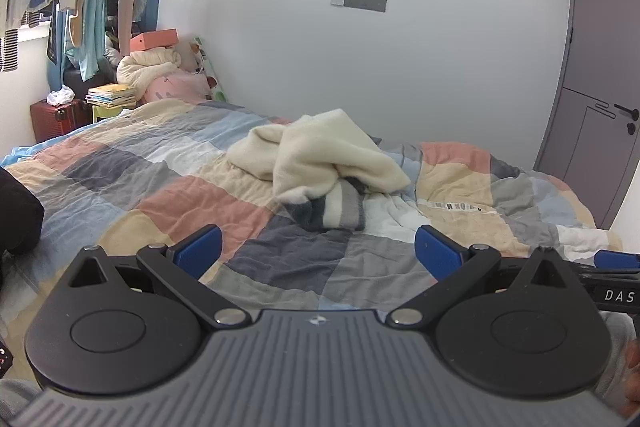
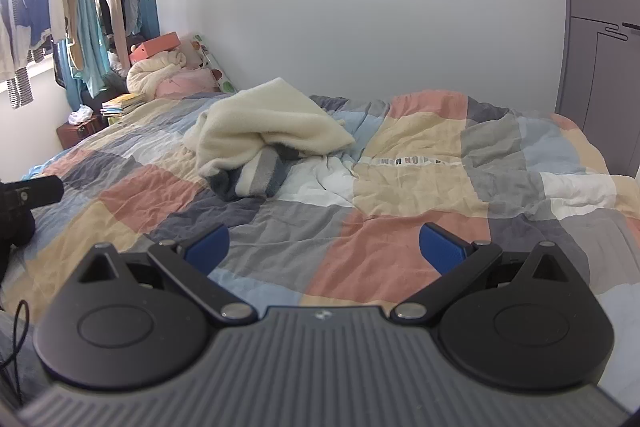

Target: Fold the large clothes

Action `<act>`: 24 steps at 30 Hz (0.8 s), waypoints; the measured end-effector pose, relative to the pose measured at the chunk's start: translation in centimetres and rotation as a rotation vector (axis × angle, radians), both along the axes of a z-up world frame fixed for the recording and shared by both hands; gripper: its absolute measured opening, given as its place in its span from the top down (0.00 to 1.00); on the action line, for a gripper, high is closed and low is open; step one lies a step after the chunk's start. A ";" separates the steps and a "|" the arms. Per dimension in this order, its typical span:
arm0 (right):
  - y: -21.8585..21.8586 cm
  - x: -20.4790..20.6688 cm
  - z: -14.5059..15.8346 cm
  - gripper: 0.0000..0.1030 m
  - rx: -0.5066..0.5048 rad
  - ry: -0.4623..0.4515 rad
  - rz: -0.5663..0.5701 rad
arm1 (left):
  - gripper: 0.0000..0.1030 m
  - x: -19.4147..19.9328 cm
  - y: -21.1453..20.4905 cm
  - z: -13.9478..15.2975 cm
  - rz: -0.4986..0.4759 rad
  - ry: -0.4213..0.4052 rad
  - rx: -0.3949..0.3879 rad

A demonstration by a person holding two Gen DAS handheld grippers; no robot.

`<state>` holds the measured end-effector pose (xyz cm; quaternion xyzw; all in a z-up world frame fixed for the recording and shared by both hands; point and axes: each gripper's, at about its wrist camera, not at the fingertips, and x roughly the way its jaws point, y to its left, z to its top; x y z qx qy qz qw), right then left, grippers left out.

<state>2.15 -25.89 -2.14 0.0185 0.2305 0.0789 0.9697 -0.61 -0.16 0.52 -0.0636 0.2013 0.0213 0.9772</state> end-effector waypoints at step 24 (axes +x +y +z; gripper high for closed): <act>-0.1 0.2 -0.3 0.00 -0.005 0.014 -0.006 | 0.00 0.4 0.0 -0.6 0.007 0.000 -0.003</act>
